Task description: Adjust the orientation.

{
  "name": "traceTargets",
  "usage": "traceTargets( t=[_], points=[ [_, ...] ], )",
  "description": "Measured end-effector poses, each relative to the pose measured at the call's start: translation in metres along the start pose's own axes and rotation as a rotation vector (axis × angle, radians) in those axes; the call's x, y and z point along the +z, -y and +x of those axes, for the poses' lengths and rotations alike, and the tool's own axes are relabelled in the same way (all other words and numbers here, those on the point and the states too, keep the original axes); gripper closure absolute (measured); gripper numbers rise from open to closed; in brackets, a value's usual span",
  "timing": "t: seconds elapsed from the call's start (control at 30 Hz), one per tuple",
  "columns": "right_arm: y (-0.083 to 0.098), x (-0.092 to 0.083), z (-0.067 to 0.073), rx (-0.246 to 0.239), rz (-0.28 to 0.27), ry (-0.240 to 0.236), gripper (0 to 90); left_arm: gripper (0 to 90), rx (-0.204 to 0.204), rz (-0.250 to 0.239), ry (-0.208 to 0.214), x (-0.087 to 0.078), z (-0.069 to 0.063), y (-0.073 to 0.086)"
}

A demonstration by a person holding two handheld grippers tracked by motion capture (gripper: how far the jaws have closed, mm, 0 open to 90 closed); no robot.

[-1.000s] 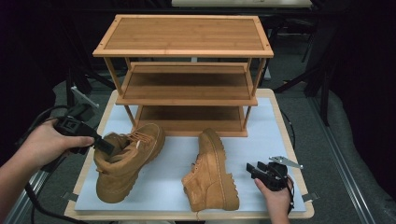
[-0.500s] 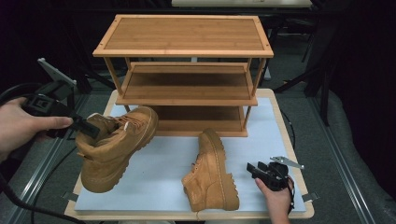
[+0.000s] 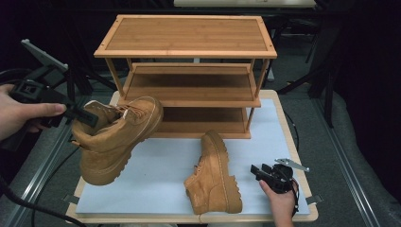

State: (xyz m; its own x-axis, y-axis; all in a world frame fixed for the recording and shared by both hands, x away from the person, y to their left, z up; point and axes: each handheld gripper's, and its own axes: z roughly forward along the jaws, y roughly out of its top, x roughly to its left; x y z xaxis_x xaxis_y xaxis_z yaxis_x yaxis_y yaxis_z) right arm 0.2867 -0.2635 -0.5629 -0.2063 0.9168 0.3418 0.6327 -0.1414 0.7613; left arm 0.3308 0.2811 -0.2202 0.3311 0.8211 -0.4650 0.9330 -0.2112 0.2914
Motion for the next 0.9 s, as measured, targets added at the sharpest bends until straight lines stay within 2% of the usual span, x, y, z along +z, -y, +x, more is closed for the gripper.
traceTargets(
  t=[0.27,0.43,0.63,0.67,0.8,0.83,0.87,0.9],
  points=[
    [0.0,-0.001,-0.001,0.001,0.017,-0.001,45.4,79.2,-0.002,-0.031,0.023,-0.004,-0.001,-0.009],
    [0.0,0.0,-0.001,0.001,0.018,0.0,45.5,79.3,-0.033,-0.06,0.051,-0.001,0.004,-0.023],
    [0.0,0.0,-0.001,0.002,0.017,0.001,45.6,79.3,-0.076,-0.114,0.048,0.014,0.008,-0.049],
    [0.0,0.001,-0.001,0.004,0.002,-0.004,45.6,79.2,-0.086,-0.129,0.042,0.017,0.007,-0.052],
    [0.0,0.002,-0.002,0.004,0.004,-0.006,45.6,79.1,-0.105,-0.175,0.054,0.029,0.01,-0.067],
    [-0.001,0.001,-0.003,0.0,0.02,-0.005,45.6,79.1,-0.122,-0.204,0.063,0.035,0.011,-0.073],
    [-0.001,0.001,-0.003,0.0,0.02,-0.005,45.6,79.1,-0.122,-0.204,0.063,0.035,0.011,-0.073],
    [0.0,0.002,-0.004,0.007,0.006,-0.005,45.6,79.1,-0.142,-0.232,0.074,0.041,0.012,-0.079]
  ],
)
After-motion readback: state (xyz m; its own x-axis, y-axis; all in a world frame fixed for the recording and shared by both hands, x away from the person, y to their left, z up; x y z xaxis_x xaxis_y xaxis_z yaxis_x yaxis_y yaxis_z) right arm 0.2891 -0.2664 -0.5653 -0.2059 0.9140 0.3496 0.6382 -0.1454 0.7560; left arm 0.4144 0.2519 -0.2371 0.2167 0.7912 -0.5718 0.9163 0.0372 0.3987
